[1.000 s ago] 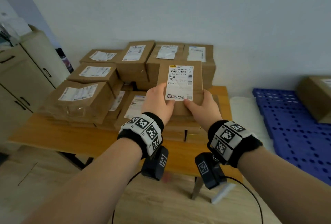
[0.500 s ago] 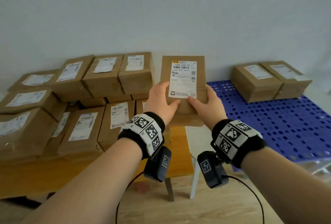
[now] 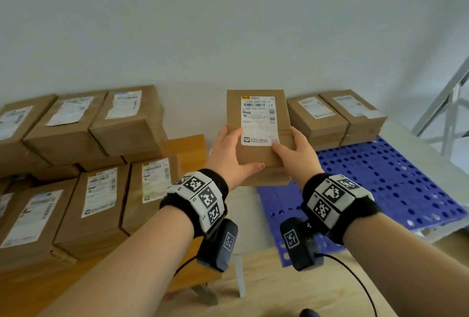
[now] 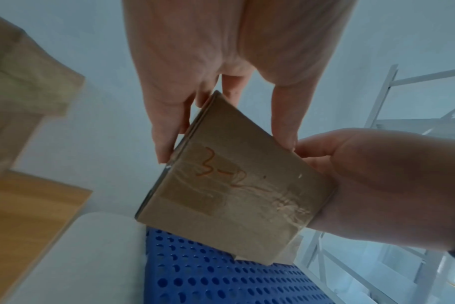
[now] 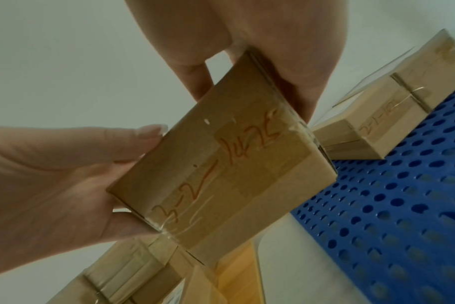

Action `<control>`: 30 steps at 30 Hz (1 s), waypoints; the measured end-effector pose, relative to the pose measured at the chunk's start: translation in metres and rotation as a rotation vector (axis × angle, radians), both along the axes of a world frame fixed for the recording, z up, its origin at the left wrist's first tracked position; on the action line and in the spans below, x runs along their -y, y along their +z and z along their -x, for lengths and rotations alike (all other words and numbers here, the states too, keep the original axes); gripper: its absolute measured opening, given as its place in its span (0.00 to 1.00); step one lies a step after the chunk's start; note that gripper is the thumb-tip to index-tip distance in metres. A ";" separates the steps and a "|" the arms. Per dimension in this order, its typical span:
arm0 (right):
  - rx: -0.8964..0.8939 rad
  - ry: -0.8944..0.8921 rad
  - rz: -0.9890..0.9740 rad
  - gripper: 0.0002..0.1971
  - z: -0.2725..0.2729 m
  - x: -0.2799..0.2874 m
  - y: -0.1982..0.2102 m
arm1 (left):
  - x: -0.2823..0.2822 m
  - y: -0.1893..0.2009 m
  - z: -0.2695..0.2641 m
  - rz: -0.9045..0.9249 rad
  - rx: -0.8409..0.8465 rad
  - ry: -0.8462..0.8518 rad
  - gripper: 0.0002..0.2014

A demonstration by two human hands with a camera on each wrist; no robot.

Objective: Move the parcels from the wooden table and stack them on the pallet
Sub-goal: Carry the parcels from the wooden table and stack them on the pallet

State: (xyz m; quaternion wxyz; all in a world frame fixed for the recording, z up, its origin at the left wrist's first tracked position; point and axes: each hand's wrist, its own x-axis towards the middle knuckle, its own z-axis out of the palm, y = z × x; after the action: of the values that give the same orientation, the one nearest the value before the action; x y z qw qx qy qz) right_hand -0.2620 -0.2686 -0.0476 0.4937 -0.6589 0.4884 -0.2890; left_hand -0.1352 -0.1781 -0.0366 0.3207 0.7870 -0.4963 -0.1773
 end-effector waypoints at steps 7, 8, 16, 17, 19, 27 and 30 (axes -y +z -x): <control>-0.097 0.170 -0.010 0.32 0.029 0.106 -0.015 | 0.087 -0.010 0.040 -0.047 -0.077 0.104 0.44; -0.120 0.192 -0.004 0.32 0.030 0.117 -0.018 | 0.096 -0.012 0.044 -0.057 -0.077 0.123 0.44; -0.239 0.324 -0.011 0.32 0.024 0.149 -0.044 | 0.127 -0.038 0.046 -0.153 -0.112 0.249 0.42; -0.245 0.328 -0.026 0.32 0.023 0.151 -0.048 | 0.130 -0.042 0.044 -0.162 -0.118 0.251 0.42; -0.262 0.324 -0.044 0.30 0.023 0.154 -0.055 | 0.137 -0.051 0.040 -0.180 -0.128 0.238 0.42; -0.376 0.323 0.023 0.24 0.018 0.167 -0.065 | 0.160 -0.086 0.021 -0.272 -0.155 0.202 0.47; -0.447 0.346 0.026 0.28 0.018 0.170 -0.067 | 0.167 -0.095 0.016 -0.286 -0.149 0.173 0.46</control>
State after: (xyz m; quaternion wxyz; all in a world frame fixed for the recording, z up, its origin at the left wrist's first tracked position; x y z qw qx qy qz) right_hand -0.2804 -0.4385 -0.1149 0.4071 -0.7862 0.4617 -0.0545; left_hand -0.1516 -0.3453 -0.1315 0.2557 0.8490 -0.3712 -0.2757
